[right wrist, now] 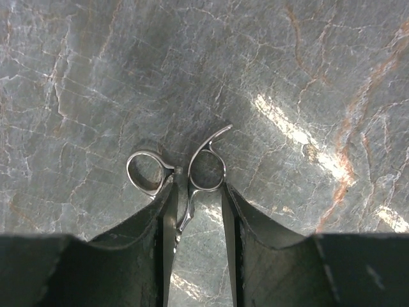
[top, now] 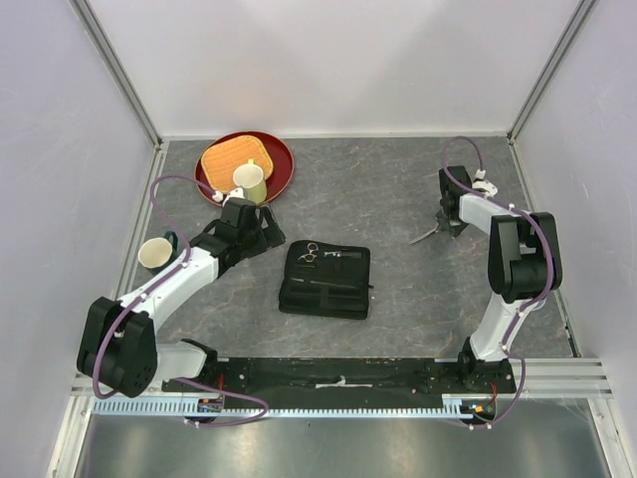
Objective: Sort the hair-cutting tools
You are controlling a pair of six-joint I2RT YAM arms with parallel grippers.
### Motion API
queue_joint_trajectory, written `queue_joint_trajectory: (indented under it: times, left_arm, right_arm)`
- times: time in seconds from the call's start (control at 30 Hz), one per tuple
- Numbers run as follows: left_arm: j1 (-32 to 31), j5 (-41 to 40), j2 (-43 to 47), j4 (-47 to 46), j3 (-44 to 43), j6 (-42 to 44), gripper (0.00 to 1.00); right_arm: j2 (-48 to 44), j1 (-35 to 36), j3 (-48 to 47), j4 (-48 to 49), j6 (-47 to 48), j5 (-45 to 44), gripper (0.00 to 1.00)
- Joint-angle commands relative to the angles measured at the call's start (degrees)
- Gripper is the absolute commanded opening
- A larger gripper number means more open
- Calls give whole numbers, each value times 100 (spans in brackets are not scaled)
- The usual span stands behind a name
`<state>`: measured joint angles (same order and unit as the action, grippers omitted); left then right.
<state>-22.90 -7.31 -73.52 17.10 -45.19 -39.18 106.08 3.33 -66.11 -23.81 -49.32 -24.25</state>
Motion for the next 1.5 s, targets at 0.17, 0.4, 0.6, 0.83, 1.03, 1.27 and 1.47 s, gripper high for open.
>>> queue_joint_trajectory:
  times: [0.17,0.4,0.6,0.83,1.03,1.27,1.47]
  left_arm:
    - [31,107,4,-154,-69,-2,96]
    - [31,361,4,-277,-60,51,96]
    - [31,704,-22,-541,-8,95,96]
    - [31,924,-84,-638,10,77,95]
    - [22,898,-58,-638,36,103,95]
    - [31,872,-84,-638,45,103,95]
    - [31,924,-111,-638,19,112,95]
  right_arm:
    - [343,-140,-25,149,-245,192,21]
    - [159,-149,-60,298,-69,430,0]
    - [-403,-149,71,377,45,675,0]
    - [-361,-149,107,369,124,843,11]
    - [8,-149,45,351,80,878,25]
    - [307,-140,-43,334,45,984,28]
    - [457,-149,-131,289,62,1054,0]
